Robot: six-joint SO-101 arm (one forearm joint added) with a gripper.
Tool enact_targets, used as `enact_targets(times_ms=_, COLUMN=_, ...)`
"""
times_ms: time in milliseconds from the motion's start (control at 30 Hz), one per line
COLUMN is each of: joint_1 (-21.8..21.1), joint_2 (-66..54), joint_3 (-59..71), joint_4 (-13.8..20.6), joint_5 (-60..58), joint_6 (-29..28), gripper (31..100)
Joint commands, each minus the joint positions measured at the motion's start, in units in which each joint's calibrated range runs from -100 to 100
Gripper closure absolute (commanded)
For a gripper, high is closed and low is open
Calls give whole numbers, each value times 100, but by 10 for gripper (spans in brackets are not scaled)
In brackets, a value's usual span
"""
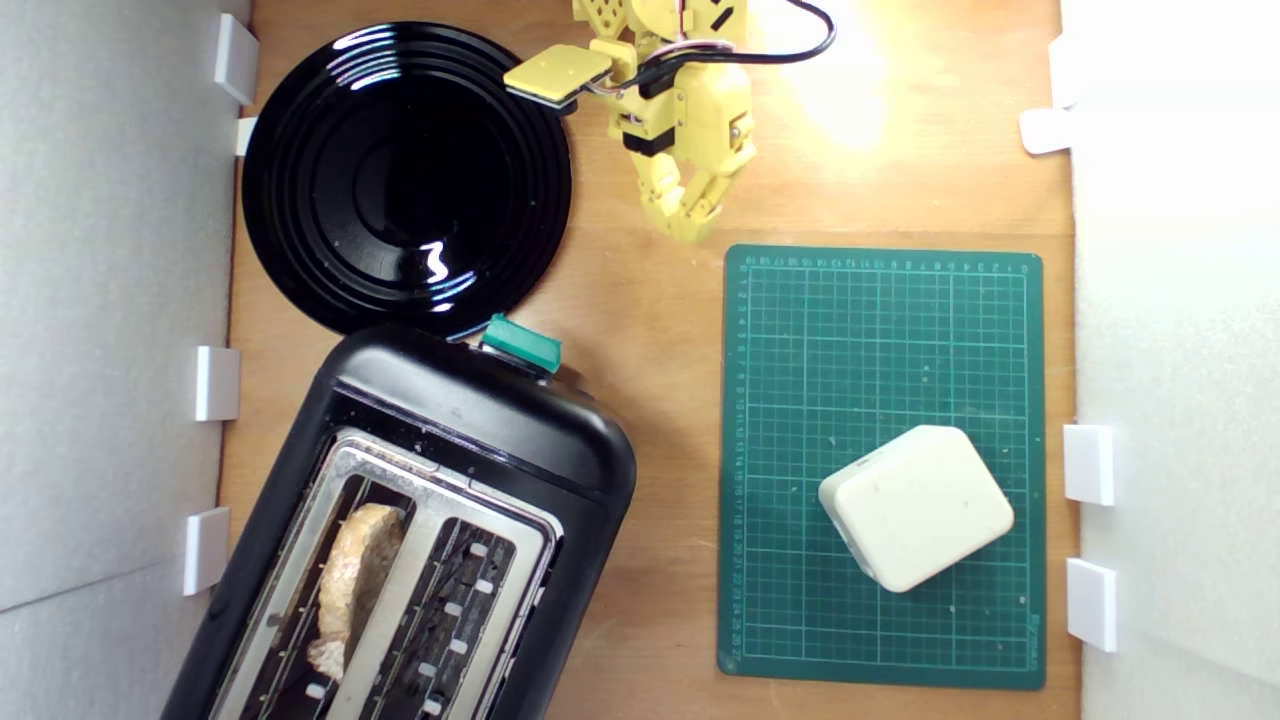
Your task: Pick bread and place in toaster
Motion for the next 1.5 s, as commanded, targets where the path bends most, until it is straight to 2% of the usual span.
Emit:
enact_targets(times_ms=0, joint_1=5, joint_2=-60, joint_3=30, joint_4=-6, joint_5=14, joint_6=-15, gripper=983)
enact_targets(times_ms=1467, joint_1=-3, joint_2=-52, joint_3=21, joint_4=-15, joint_5=14, joint_6=-15, gripper=986)
